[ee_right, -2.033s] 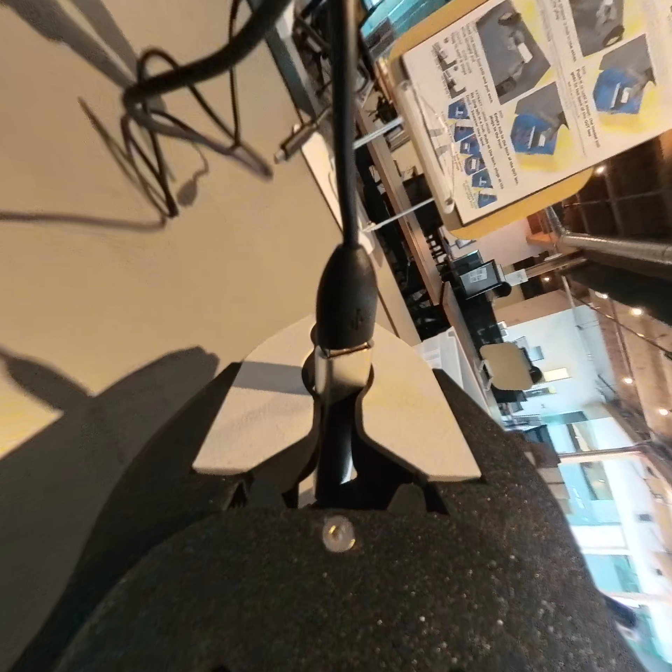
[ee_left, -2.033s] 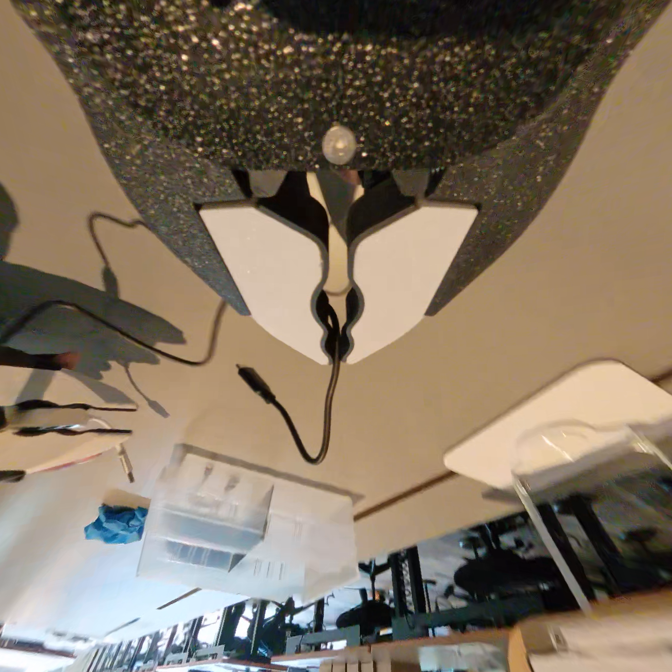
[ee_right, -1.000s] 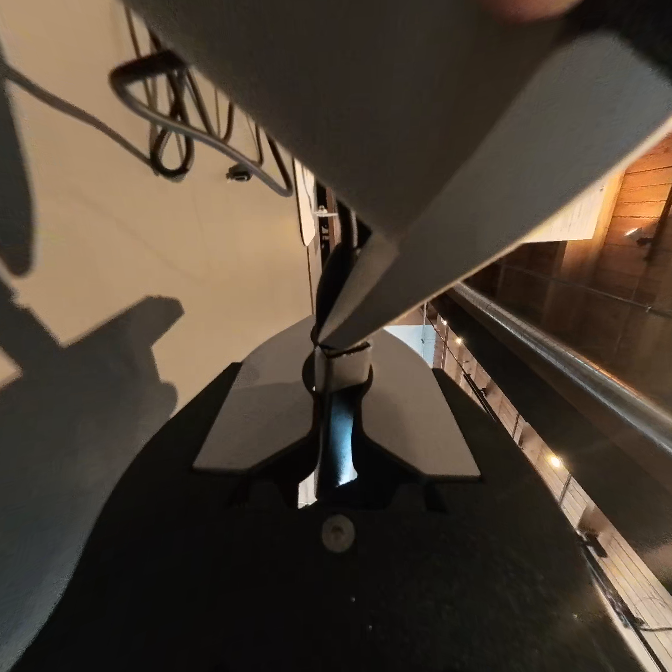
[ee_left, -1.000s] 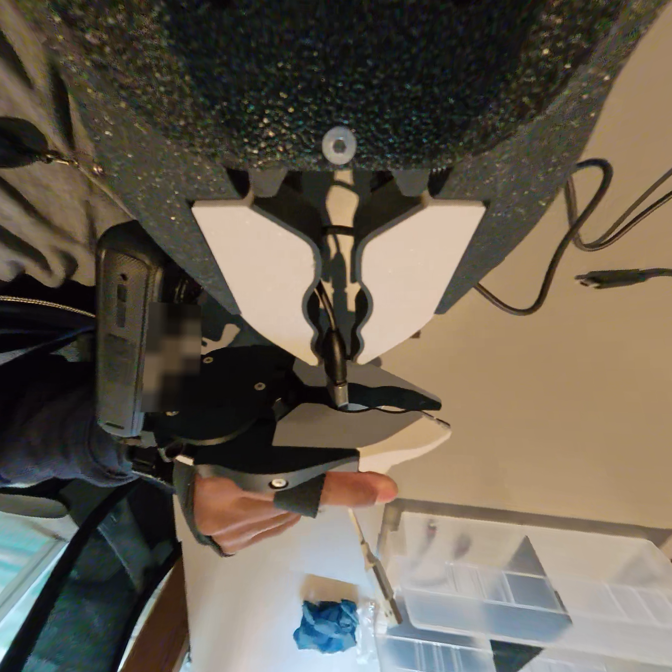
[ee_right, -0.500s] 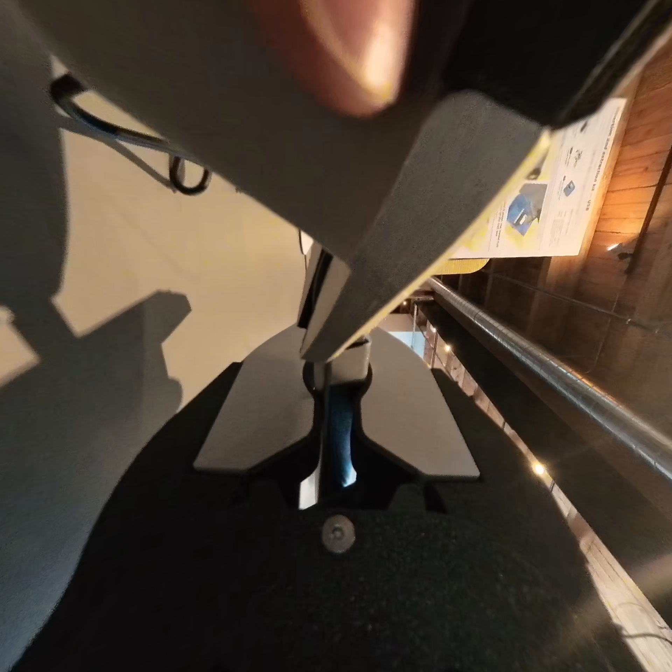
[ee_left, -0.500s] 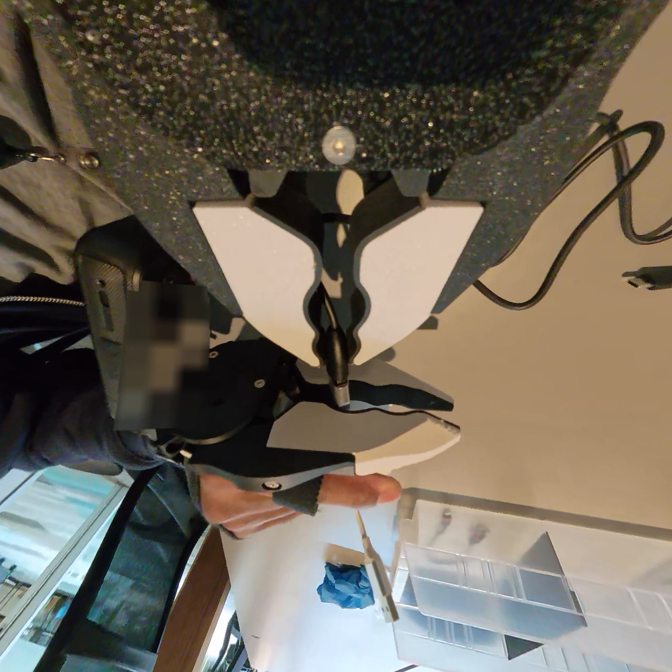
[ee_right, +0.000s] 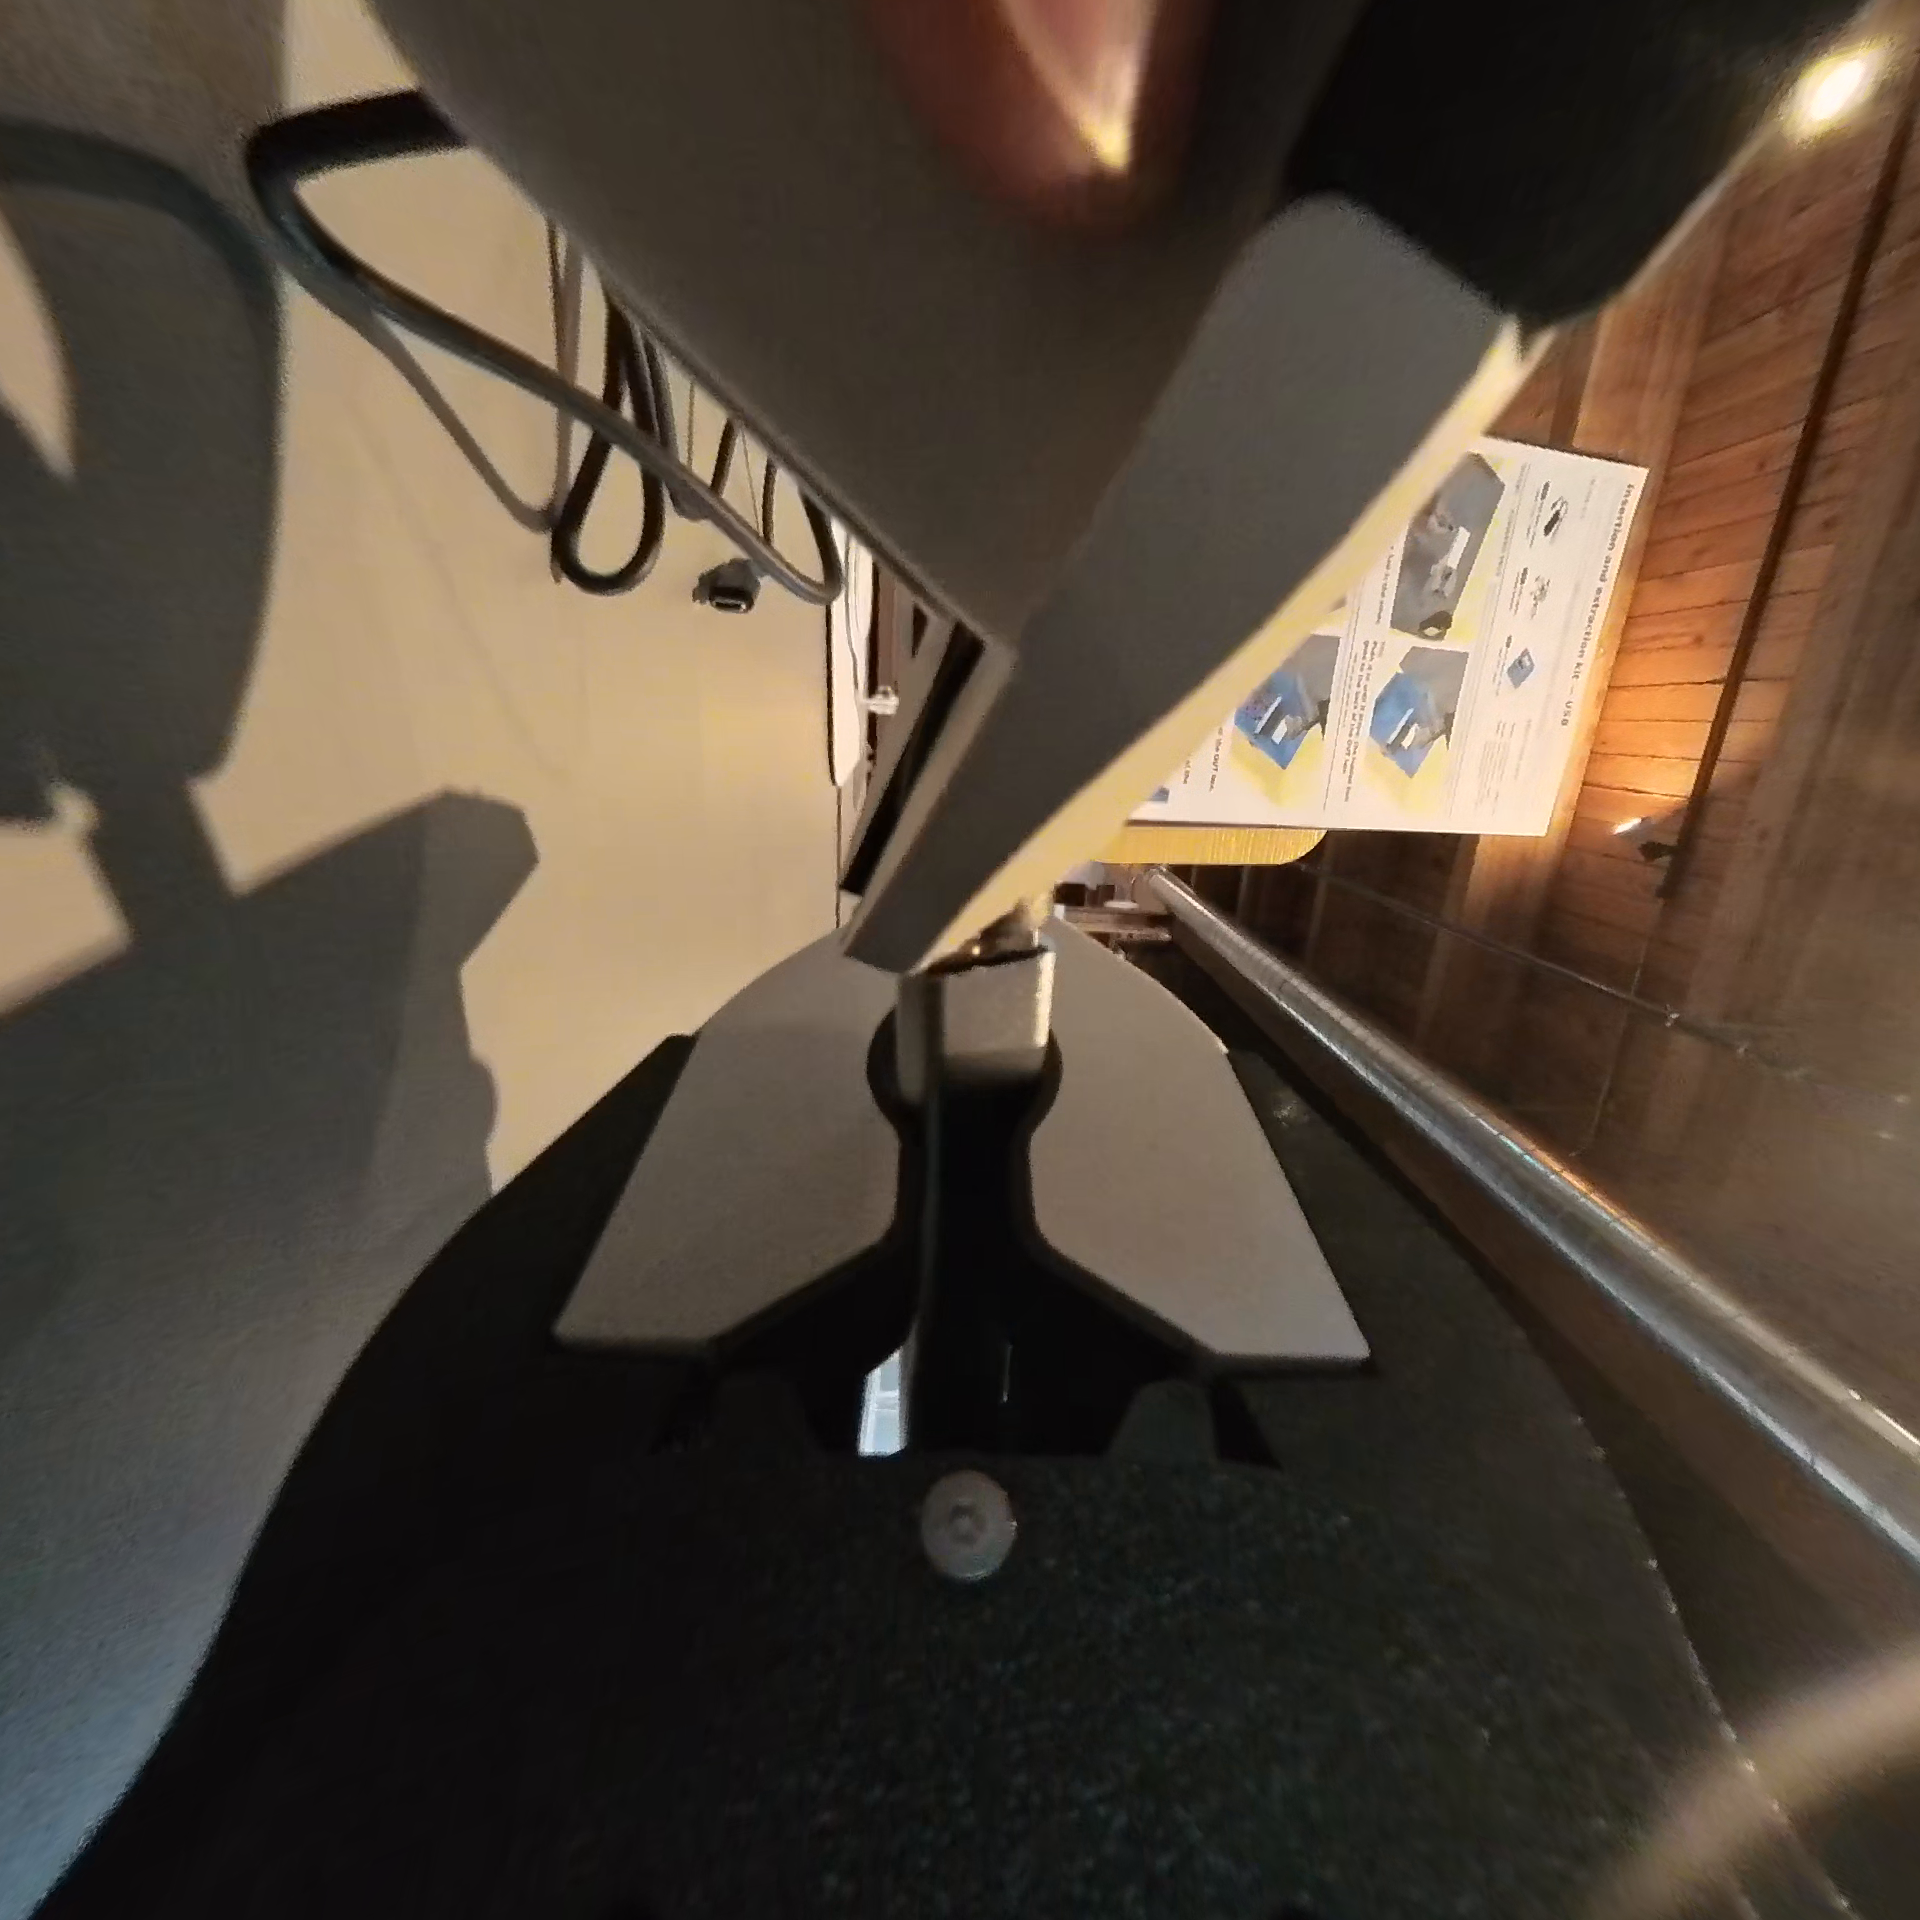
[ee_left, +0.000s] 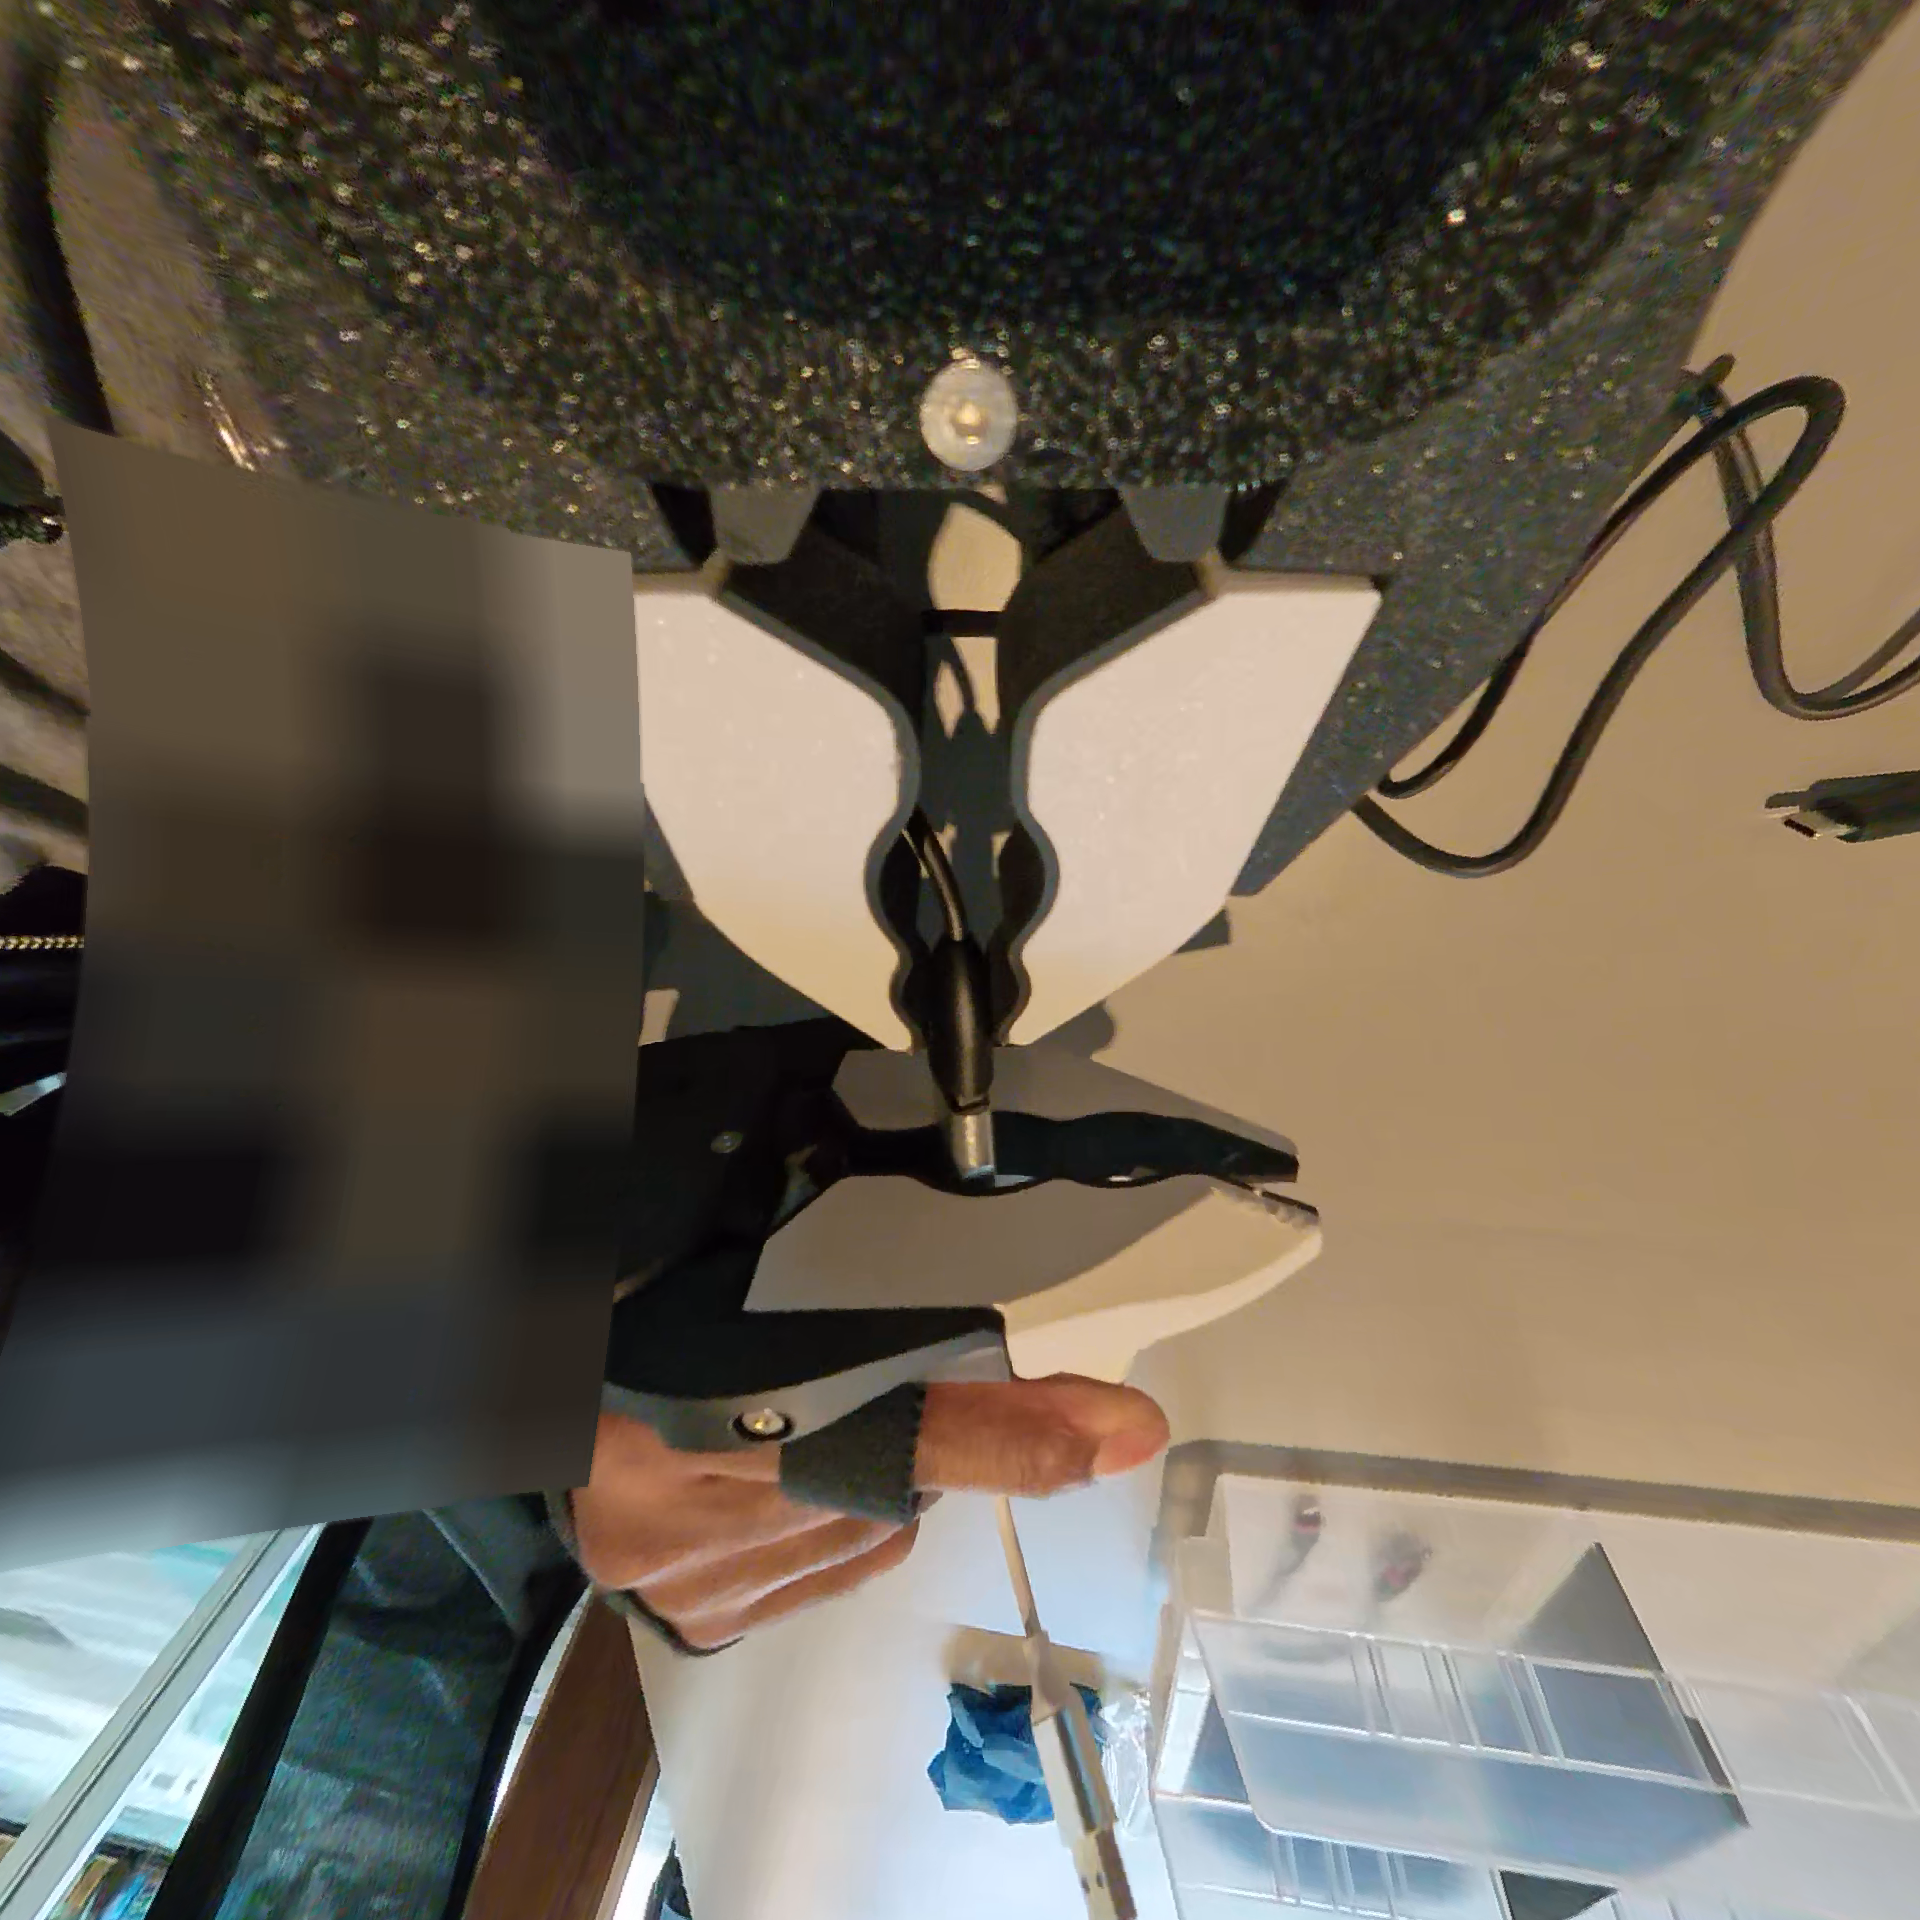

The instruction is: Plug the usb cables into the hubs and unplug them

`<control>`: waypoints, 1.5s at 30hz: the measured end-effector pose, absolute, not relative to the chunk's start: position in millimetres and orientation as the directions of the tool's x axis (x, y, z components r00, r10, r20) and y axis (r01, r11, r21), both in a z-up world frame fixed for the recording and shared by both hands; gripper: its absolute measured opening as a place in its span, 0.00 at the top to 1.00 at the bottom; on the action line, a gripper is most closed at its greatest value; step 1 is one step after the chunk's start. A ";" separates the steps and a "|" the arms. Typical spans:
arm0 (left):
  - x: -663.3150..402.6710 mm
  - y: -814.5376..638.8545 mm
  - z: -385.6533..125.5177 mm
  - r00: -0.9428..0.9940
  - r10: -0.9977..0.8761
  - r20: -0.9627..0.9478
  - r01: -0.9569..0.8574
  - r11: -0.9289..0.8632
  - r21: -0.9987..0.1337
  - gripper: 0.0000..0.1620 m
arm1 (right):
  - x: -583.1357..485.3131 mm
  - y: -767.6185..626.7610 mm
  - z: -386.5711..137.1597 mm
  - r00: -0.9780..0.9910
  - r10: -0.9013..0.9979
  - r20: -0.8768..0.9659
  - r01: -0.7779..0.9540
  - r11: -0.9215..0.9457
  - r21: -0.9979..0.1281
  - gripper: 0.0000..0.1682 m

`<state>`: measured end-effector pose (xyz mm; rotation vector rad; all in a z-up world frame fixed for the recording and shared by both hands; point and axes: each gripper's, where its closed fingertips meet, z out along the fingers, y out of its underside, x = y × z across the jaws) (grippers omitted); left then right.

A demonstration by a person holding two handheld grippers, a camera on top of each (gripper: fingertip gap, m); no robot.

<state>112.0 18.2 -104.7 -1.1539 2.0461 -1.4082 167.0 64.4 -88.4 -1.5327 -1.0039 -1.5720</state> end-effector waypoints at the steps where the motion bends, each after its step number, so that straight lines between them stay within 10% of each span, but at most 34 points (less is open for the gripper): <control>1: 111.6 18.2 -104.6 -0.581 -0.805 0.116 -0.401 0.159 -0.902 0.93 | 166.6 64.3 -88.1 -0.042 0.027 0.999 0.896 -0.442 0.050 0.93; 31: 109.5 18.9 -105.4 -0.603 -0.793 -0.084 -0.339 0.350 -0.873 0.93 | 160.3 61.3 -91.5 -0.018 0.059 0.998 0.935 -0.354 0.038 0.94; 37: 84.9 114.3 -82.7 -0.348 -0.938 0.003 -0.353 0.127 -0.927 0.93 | 271.6 8.3 -69.1 0.189 -0.102 0.977 0.753 -0.624 -0.211 0.95; 45: 84.4 113.3 -92.3 -0.387 -0.921 -0.047 -0.352 0.195 -0.915 0.94 | 263.1 -1.2 -53.6 0.104 -0.097 0.990 0.825 -0.547 -0.141 0.95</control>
